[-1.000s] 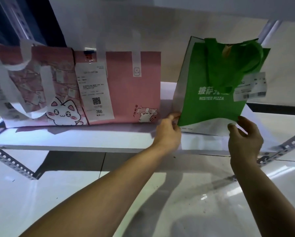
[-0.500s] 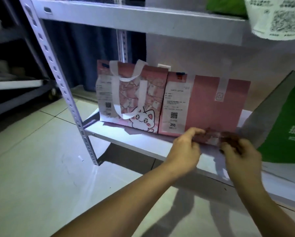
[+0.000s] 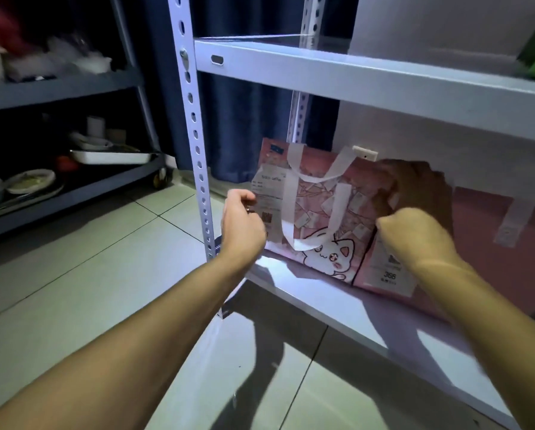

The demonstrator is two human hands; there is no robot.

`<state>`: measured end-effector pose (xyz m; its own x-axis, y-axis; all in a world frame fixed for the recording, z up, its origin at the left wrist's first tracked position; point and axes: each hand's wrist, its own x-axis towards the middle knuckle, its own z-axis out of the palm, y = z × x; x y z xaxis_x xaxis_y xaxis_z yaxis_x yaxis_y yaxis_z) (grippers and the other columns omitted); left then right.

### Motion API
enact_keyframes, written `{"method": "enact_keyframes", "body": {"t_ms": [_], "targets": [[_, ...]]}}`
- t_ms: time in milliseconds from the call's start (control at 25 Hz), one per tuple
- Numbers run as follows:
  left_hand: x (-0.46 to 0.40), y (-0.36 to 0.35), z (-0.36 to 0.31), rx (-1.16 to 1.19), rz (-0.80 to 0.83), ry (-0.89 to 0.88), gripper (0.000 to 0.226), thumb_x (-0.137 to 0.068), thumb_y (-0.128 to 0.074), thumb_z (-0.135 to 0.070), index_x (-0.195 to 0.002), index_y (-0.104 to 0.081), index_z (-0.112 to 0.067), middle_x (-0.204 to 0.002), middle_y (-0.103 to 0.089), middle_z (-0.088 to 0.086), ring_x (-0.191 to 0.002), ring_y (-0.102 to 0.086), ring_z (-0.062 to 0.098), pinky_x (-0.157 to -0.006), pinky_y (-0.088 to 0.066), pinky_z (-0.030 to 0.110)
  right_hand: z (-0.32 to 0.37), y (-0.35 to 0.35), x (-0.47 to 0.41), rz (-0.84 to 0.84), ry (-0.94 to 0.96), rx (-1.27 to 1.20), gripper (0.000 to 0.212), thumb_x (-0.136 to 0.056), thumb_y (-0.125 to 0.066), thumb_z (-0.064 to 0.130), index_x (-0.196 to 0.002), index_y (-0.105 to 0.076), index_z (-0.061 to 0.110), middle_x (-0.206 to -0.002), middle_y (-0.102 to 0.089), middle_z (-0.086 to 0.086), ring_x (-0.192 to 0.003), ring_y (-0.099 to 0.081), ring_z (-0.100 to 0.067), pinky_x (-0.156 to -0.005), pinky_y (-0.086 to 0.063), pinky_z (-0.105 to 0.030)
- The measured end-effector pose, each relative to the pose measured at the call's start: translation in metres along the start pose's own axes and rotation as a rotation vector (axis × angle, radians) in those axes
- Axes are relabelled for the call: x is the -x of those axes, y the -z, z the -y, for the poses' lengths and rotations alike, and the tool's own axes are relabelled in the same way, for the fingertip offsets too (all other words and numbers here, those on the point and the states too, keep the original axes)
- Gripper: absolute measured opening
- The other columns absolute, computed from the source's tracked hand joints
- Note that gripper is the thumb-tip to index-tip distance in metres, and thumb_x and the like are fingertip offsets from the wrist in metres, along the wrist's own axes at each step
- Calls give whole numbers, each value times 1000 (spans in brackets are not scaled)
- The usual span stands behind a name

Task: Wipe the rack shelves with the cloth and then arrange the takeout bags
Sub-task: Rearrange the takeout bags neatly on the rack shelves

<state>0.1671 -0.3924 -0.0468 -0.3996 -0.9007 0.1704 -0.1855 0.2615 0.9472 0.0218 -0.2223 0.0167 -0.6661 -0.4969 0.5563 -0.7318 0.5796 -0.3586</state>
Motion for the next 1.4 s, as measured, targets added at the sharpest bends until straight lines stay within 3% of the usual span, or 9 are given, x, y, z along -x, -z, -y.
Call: {"method": "enact_keyframes", "body": {"t_ms": [160, 280, 480, 600, 680, 880, 1080, 1280, 1400], "targets": [[-38, 3, 13, -87, 178, 99, 45, -100, -38, -1, -140, -41, -20, -126, -53, -5, -112, -56, 24, -91, -55, 37, 12, -17, -37, 149, 23, 371, 50, -95, -54, 25, -142, -49, 11, -140, -52, -19, -135, -41, -38, -121, -16, -50], [-48, 0, 20, -81, 232, 100, 39, -99, -33, -2, -131, -49, -17, -126, -61, 2, -115, -57, 26, -101, -51, 42, 15, -24, -37, 153, 20, 399, 35, -98, -51, 25, -130, -58, 15, -121, -64, -16, -123, -53, -37, -123, -8, -52], [-35, 15, 36, -12, 128, 31, 17, -104, -46, -20, -114, -59, -17, -109, -69, -2, -103, -64, 19, -84, -53, 32, 26, -19, -26, 49, 145, 292, 18, -97, -54, 20, -106, -69, 21, -91, -73, -8, -94, -66, -32, -124, -8, -41], [-16, 27, 38, 133, 35, 86, 12, -101, -54, -18, -106, -65, -18, -98, -71, -1, -99, -68, 21, -85, -59, 43, 35, -11, -9, 59, -47, 27, 13, -91, -58, 8, -88, -69, 15, -73, -63, -2, -84, -64, -29, -109, -34, -34], [-4, 36, 37, 208, -1, 109, 10, -99, -58, -16, -100, -67, -18, -95, -72, 1, -97, -69, 23, -85, -60, 42, 39, -9, 7, 70, -278, -225, 8, -88, -62, 9, -87, -69, 13, -65, -56, 4, -70, -61, -24, -74, -50, -27], [31, 69, 29, 273, 65, 26, 12, -100, -57, -22, -92, -64, -28, -86, -73, -12, -83, -70, 4, -67, -56, 25, 49, 22, 56, 2, -206, -545, 26, -91, -70, 10, -97, -74, 35, -103, -71, 3, -100, -66, -16, -91, -56, -38], [64, 111, -2, 337, 187, 28, 10, -102, -52, -22, -96, -60, -25, -88, -73, 3, -76, -67, 11, -65, -57, 46, 68, 75, 83, 47, -240, -653, 29, -89, -72, 9, -96, -73, 37, -98, -71, 14, -92, -67, -2, -78, -61, -25], [90, 158, -39, 458, 230, 43, 11, -101, -54, -26, -97, -64, -29, -91, -77, -1, -73, -73, 10, -51, -54, 32, 107, 122, 104, -158, -299, -674, 50, -81, -79, 28, -123, -55, 43, -116, -63, 25, -104, -63, 4, -79, -57, -15], [92, 181, -58, 519, 204, 57, 12, -101, -54, -26, -98, -66, -29, -94, -78, 2, -76, -74, 17, -54, -56, 33, 126, 128, 129, -185, -511, -767, 65, -68, -77, 51, -126, -47, 52, -126, -61, 20, -113, -60, -1, -96, -53, -31]]}}
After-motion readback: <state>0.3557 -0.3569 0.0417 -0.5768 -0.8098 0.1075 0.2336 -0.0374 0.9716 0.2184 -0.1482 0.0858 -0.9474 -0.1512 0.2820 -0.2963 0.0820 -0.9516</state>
